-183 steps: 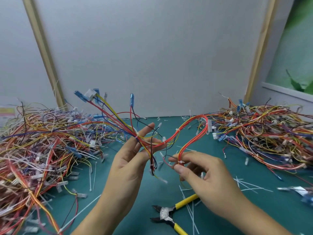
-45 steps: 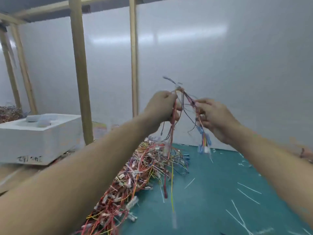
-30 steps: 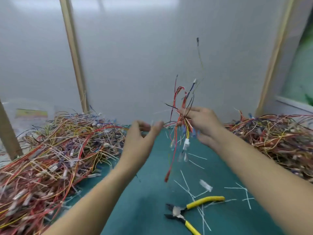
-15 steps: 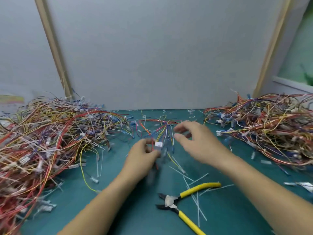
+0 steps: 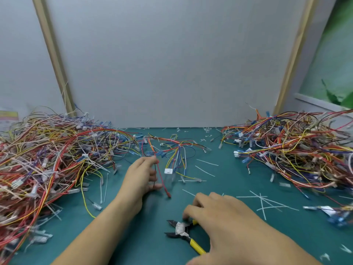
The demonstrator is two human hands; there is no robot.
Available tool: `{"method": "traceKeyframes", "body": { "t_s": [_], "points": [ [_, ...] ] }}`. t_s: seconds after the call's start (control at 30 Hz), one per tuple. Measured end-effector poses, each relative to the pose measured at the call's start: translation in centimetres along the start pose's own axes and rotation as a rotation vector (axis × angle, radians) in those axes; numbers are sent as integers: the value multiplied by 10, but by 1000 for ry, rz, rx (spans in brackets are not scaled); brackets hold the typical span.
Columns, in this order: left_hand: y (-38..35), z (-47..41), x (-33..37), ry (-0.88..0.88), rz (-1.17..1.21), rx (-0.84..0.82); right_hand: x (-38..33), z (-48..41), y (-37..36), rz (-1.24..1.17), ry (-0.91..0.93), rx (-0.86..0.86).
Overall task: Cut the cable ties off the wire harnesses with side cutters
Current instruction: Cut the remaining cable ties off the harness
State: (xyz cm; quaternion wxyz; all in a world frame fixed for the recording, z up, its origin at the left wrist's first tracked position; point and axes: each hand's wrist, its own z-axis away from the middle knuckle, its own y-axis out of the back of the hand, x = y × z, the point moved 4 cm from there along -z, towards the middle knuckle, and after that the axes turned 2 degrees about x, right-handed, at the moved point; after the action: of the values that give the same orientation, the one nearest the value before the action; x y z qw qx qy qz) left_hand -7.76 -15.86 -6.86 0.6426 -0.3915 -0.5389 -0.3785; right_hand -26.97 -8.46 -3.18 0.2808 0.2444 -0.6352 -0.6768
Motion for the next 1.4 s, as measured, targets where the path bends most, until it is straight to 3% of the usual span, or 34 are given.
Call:
{"method": "traceKeyframes", "body": {
  "t_s": [0.13, 0.33, 0.4, 0.53, 0.77, 0.93, 1.17, 1.27, 1.4],
  "points": [
    [3, -4, -2, -50, 18, 34, -1, 0, -2, 68, 8, -7],
    [0, -10, -5, 39, 356, -15, -1, -11, -5, 115, 2, -24],
    [-1, -10, -5, 64, 332, -33, -5, -11, -4, 143, 17, 60],
    [0, -9, -5, 77, 288, -36, -3, -8, -10, 217, -38, 53],
    [6, -3, 3, -37, 165, -12, 3, -17, -10, 65, 32, 70],
    [4, 3, 12, -66, 225, -72, 11, -14, -8, 98, 23, -68],
    [1, 9, 20, -76, 364, -200, 7, -11, 0, 124, 86, 37],
    [1, 12, 24, -134, 307, -213, 7, -10, 5, -46, 95, 100],
    [-2, 17, 28, -210, 223, -228, 24, -3, 21, -694, 34, 232]
  ]
}}
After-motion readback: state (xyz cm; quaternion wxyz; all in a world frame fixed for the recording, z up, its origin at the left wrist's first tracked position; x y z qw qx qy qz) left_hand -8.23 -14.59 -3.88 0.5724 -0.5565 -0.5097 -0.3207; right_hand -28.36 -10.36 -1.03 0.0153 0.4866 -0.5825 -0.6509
